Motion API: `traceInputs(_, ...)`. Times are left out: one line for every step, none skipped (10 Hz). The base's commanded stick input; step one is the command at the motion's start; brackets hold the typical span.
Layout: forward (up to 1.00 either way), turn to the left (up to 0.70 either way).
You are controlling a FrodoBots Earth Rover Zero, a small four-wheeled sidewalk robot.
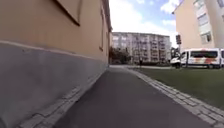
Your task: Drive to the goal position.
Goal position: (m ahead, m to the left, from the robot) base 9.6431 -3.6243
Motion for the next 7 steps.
traceInputs(0.85, -0.33)
traceInputs(0.85, 0.01)
traceInputs(0.85, 0.01)
traceInputs(0.85, 0.01)
traceInputs(0.85, 0.01)
traceInputs(0.85, 0.01)
traceInputs(0.85, 0.01)
